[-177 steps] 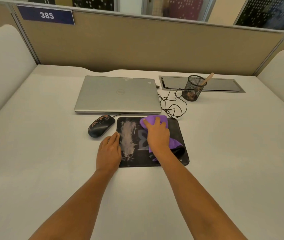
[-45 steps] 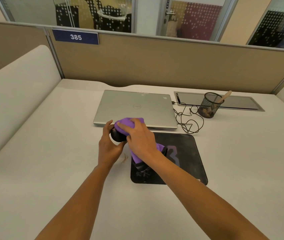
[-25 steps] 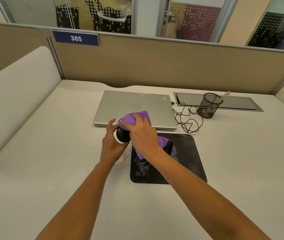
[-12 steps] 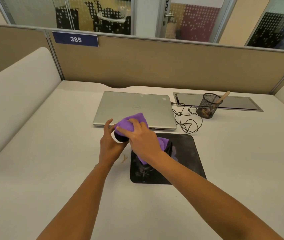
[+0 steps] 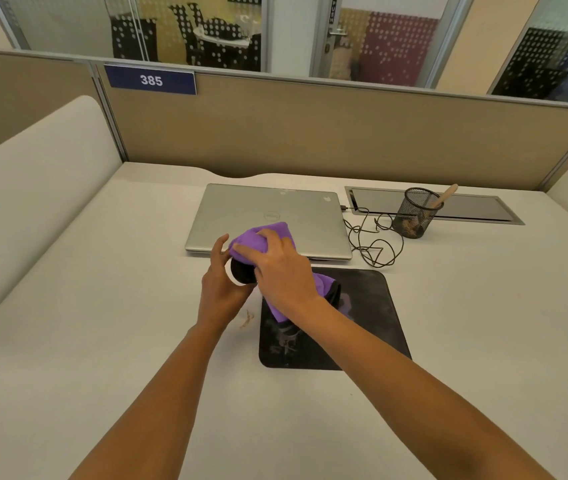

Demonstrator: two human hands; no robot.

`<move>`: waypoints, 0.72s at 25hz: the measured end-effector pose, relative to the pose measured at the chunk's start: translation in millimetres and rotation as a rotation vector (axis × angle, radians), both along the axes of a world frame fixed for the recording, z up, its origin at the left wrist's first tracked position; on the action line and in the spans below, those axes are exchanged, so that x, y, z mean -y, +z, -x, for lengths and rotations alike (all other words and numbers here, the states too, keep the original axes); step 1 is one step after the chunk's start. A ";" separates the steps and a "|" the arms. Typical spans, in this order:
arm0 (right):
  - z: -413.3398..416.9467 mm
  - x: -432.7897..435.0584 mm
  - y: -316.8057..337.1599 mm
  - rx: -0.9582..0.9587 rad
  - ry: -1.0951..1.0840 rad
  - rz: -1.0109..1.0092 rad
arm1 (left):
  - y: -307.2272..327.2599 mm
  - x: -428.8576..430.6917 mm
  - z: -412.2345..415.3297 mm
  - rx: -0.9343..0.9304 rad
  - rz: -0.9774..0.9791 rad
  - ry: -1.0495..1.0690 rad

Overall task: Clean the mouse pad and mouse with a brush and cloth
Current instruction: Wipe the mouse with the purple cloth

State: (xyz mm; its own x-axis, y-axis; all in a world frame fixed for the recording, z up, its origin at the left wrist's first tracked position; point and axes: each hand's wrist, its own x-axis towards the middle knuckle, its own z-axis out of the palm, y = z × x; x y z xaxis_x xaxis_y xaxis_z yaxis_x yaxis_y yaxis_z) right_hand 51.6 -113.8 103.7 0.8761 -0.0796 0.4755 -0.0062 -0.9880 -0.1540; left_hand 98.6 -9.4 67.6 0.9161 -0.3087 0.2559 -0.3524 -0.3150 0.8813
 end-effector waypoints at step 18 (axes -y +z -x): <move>5.9 27.8 -8.6 -0.171 -0.287 -0.519 | 2.1 2.2 -6.6 0.146 0.034 0.014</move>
State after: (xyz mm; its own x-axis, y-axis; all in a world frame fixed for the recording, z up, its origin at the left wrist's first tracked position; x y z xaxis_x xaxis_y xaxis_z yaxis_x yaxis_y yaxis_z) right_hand 45.7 -141.6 95.1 0.8459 -0.5068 0.1660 -0.3277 -0.7395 -0.5880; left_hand 105.2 -11.6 69.7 0.8725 -0.2846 0.3971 -0.4734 -0.2916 0.8312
